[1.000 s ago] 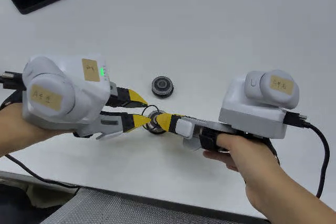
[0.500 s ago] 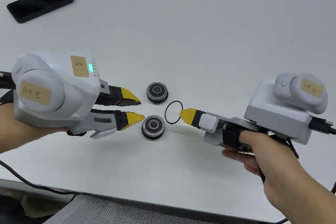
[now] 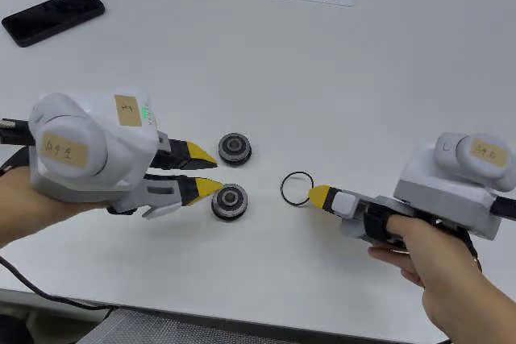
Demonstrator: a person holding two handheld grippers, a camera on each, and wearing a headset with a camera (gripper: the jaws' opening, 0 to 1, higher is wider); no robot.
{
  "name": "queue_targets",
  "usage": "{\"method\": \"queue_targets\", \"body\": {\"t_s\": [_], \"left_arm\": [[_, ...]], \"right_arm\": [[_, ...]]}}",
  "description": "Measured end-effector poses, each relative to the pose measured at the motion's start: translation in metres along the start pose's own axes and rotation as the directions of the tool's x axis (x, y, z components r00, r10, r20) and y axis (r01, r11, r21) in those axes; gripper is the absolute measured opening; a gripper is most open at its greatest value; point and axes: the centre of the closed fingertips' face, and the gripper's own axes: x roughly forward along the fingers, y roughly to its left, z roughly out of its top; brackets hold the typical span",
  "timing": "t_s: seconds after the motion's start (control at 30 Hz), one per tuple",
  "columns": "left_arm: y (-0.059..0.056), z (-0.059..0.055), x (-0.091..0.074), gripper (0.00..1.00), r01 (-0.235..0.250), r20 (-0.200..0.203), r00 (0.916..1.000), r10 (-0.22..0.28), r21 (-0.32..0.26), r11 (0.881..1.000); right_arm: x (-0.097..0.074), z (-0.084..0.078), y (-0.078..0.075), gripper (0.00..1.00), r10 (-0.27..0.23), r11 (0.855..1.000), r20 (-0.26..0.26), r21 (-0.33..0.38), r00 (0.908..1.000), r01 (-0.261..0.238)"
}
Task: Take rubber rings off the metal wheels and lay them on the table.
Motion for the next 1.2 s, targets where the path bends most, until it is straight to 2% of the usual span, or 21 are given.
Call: {"method": "queue_targets", "body": {"t_s": [0.17,0.23,0.37,0.43,0.57,0.7,0.83,1.03,1.2], "left_arm": [[-0.002,-0.003,0.003,0.15,0.007,-0.003,1.0,-0.007,-0.003,1.0],[-0.005,-0.003,0.004,0.15,0.019,0.0,0.9998,-0.019,-0.012,1.0],[-0.006,-0.004,0.005,0.15,0.022,-0.003,0.9997,-0.022,-0.009,1.0],[-0.007,-0.004,0.005,0.15,0.025,-0.002,0.9997,-0.025,-0.008,1.0],[-0.007,-0.006,0.008,0.15,0.033,-0.012,0.9994,-0.033,-0.003,0.999],[-0.008,-0.008,0.011,0.15,0.045,-0.024,0.9987,-0.045,0.004,0.999],[-0.011,-0.009,0.015,0.15,0.058,-0.032,0.9978,-0.058,0.007,0.998],[-0.017,-0.015,0.021,0.15,0.08,-0.048,0.9957,-0.079,0.009,0.997],[-0.021,-0.012,0.023,0.15,0.085,-0.045,0.9954,-0.085,-0.006,0.996]], "right_arm": [[-0.007,-0.005,-0.007,0.05,-0.055,0.998,-0.015,-0.037,0.9984,0.054],[-0.008,-0.007,-0.008,0.07,-0.059,0.997,-0.024,-0.042,0.998,0.058],[-0.014,-0.004,-0.008,0.09,-0.068,0.997,-0.003,-0.048,0.9977,0.068],[-0.016,0.001,-0.006,0.09,-0.057,0.997,0.016,-0.049,0.9982,0.058],[-0.019,0.012,0.009,0.1,0.005,0.999,0.06,-0.045,0.9982,-0.002],[-0.02,0.016,0.022,0.1,0.05,0.998,0.073,-0.051,0.9961,-0.047],[-0.018,0.019,0.027,0.1,0.072,0.996,0.076,-0.055,0.9945,-0.068],[-0.016,0.018,0.027,0.1,0.077,0.995,0.067,-0.061,0.9947,-0.073],[-0.016,0.019,0.029,0.1,0.089,0.995,0.075,-0.049,0.9932,-0.086]]}}
